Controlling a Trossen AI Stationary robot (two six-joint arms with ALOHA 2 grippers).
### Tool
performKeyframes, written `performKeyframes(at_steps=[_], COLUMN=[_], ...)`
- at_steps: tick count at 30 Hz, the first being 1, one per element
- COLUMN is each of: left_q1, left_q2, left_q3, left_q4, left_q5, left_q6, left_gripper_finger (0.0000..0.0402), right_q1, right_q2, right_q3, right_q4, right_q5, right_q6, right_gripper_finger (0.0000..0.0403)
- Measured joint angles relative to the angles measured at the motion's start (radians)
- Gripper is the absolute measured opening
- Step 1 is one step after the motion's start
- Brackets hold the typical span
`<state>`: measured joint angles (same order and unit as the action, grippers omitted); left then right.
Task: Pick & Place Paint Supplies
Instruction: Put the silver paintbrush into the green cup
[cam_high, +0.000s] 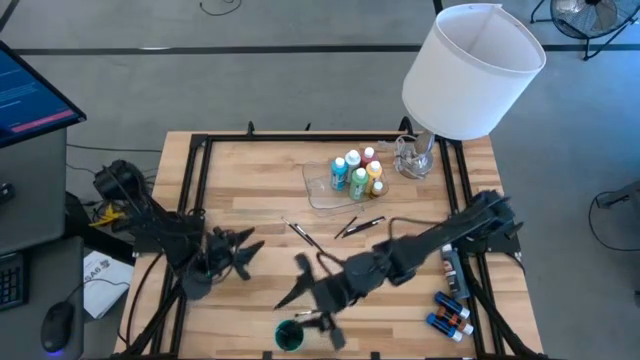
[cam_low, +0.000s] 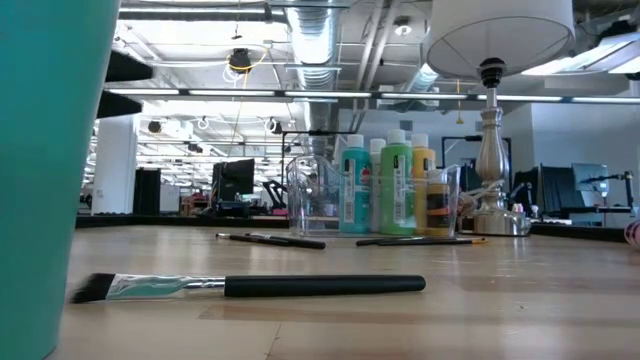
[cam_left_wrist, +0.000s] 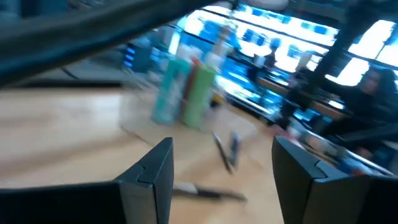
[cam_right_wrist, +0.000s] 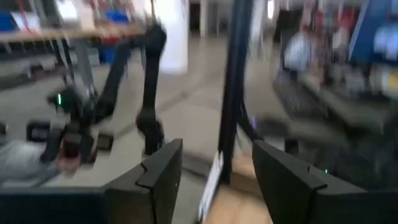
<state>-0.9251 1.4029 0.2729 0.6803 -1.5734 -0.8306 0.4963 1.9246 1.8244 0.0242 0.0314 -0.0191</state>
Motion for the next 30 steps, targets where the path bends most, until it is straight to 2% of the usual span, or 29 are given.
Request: performKeyframes(at_steps=[2,4,8,11,14,18,22,24,27,30], left_q1=[0.052,0.094,0.154,0.162,0.159,0.183,0.264,0.328,0.448,0.580], left_q2=[-0.057,-0.109,-0.190,-0.229,-0.240,-0.237,-0.236,-0.240,-0.262,-0.303], left_q3=[0.000,0.000,0.000,0.000,0.000,0.000,0.000,0.000,0.000,0.005], left_q4=[0.002,0.003,0.002,0.003,0.003,0.010,0.038,0.079,0.169,0.204], left_q5=[0.010,0.067,0.306,0.457,0.506,0.500,0.509,0.557,0.759,1.074], left_q6=[0.055,0.098,0.224,0.315,0.397,0.464,0.559,0.625,0.719,0.753], left_gripper_finger=[0.0163,0.0163,0.0163,0.0163,0.0163,0.0163,0.0163,0.0163,0.0163,0.0163], right_q1=[0.001,0.008,0.040,0.045,0.019,-0.045,-0.107,-0.134,-0.162,-0.184], right_q2=[-0.054,-0.098,-0.162,-0.180,-0.192,-0.217,-0.255,-0.273,-0.302,-0.337], right_q3=[0.000,-0.001,0.000,-0.029,-0.107,-0.247,-0.399,-0.470,-0.568,-0.644], right_q4=[-0.164,-0.296,-0.491,-0.571,-0.580,-0.578,-0.503,-0.424,-0.311,-0.217], right_q5=[0.005,0.020,0.159,0.254,0.266,0.265,0.267,0.269,0.268,0.267], right_q6=[0.038,0.053,0.042,0.053,0.068,0.144,0.174,0.162,0.115,0.061], right_gripper_finger=[0.0187,0.0189,0.0192,0.0191,0.0188,0.0185,0.0185,0.0186,0.0188,0.0187])
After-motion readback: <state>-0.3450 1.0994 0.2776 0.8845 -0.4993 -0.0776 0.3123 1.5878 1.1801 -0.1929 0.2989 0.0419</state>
